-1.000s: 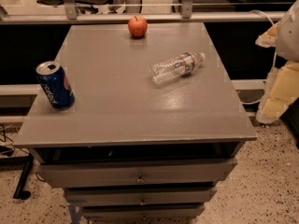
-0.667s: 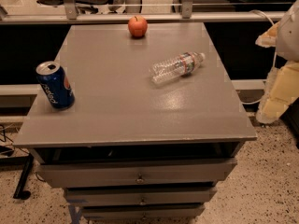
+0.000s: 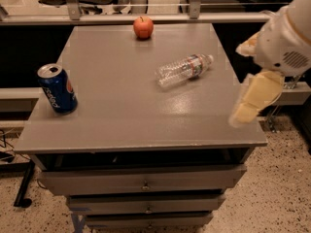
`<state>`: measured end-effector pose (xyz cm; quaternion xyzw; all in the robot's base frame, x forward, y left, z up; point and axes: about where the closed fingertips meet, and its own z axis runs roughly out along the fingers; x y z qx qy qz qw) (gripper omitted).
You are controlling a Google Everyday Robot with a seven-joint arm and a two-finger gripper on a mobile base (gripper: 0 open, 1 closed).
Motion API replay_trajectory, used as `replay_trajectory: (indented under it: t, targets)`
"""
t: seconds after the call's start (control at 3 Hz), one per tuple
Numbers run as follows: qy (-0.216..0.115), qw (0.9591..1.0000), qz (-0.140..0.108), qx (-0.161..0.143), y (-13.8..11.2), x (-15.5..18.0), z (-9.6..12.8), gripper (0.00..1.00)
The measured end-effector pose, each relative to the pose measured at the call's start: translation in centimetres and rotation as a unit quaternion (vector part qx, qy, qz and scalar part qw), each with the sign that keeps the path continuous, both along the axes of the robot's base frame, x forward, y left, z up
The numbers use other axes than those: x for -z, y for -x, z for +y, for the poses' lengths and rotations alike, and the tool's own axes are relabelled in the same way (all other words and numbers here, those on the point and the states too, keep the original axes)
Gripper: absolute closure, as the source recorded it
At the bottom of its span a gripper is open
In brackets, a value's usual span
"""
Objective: Move pepsi can near apple
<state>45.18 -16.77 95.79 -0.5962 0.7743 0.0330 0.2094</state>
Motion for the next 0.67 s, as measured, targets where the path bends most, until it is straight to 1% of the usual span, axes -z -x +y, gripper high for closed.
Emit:
replay_trajectory:
  t: [0.33,0.67]
  targets:
    - [-0.079,0.9961,-0.021,-0.032,-2.7,1.0,7.0,0.00]
    - [-0.163,0.9833,-0.057,-0.057,-5.8,-0.1,14.5,0.00]
